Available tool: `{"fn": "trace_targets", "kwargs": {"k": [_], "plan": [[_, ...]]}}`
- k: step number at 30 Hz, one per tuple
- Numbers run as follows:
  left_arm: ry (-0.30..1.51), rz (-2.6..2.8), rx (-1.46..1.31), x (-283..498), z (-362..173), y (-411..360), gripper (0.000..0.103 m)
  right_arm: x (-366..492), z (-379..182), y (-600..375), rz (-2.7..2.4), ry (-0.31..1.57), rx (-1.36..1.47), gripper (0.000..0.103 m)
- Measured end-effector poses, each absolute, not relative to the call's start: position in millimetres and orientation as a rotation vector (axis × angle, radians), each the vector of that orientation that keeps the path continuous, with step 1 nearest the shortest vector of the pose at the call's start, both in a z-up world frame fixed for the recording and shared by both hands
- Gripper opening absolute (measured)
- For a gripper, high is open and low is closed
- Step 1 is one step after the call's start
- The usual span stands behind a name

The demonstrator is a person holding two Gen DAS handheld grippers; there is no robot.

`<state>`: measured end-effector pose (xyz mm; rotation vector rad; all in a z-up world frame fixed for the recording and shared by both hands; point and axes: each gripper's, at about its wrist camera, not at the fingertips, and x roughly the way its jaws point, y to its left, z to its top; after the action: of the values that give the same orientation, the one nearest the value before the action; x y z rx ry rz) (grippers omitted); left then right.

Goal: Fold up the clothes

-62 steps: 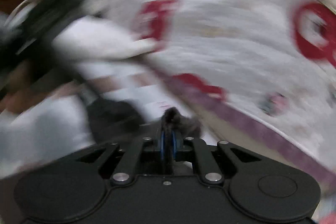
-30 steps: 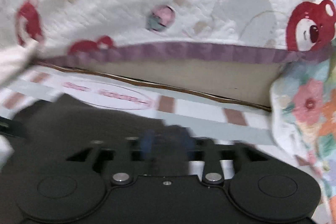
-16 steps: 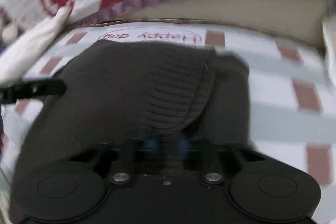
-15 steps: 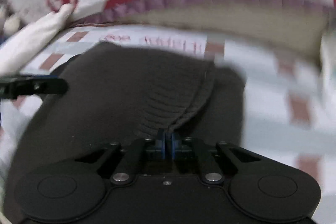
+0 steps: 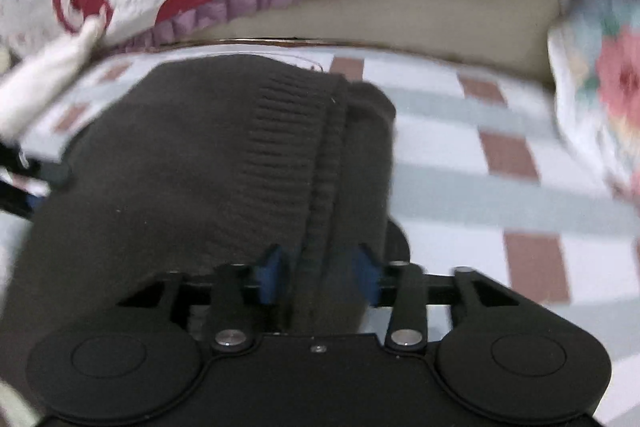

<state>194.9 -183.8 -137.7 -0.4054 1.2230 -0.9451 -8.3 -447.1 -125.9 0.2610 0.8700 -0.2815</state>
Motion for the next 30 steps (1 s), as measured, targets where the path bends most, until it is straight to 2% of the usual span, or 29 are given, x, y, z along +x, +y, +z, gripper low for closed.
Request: {"fn": "trace_targets", "kwargs": {"k": [4, 7, 9, 11, 15, 17, 18, 19, 22, 24, 27, 30], "plan": [[1.204, -0.927, -0.408, 191, -140, -180, 0.041, -30, -134, -470, -0.224, 0.832, 0.503, 0.065], [1.197, -0.944, -0.402, 193, -140, -180, 0.042, -40, -142, -485, -0.190, 0.811, 0.639, 0.065], [1.196, -0.960, -0.409, 194, -143, -179, 0.045, -38, -154, -491, -0.177, 0.821, 0.697, 0.065], [1.210, -0.967, -0.440, 196, -147, -176, 0.053, -35, -168, -497, -0.098, 0.856, 0.795, 0.067], [1.218, -0.974, -0.480, 194, -153, -181, 0.065, -28, -177, -493, -0.033, 0.843, 0.807, 0.070], [1.216, -0.982, -0.461, 192, -156, -185, 0.067, -31, -178, -492, -0.050, 0.819, 0.805, 0.064], [1.201, -1.000, -0.407, 188, -157, -189, 0.067, -29, -173, -484, -0.081, 0.823, 0.731, 0.046], [1.186, -1.014, -0.355, 184, -157, -192, 0.061, -27, -168, -476, -0.112, 0.828, 0.652, 0.037], [1.140, -0.978, -0.269, 178, -142, -195, 0.046, -16, -140, -436, -0.196, 0.846, 0.355, 0.026], [1.092, -0.961, -0.181, 172, -131, -199, 0.044, -8, -119, -408, -0.228, 0.829, 0.197, 0.023], [1.090, -0.944, -0.196, 171, -132, -199, 0.046, -10, -96, -393, -0.149, 0.764, 0.180, 0.023], [1.163, -0.937, -0.371, 183, -145, -188, 0.049, -9, -99, -421, -0.121, 0.757, 0.366, 0.025]]}}
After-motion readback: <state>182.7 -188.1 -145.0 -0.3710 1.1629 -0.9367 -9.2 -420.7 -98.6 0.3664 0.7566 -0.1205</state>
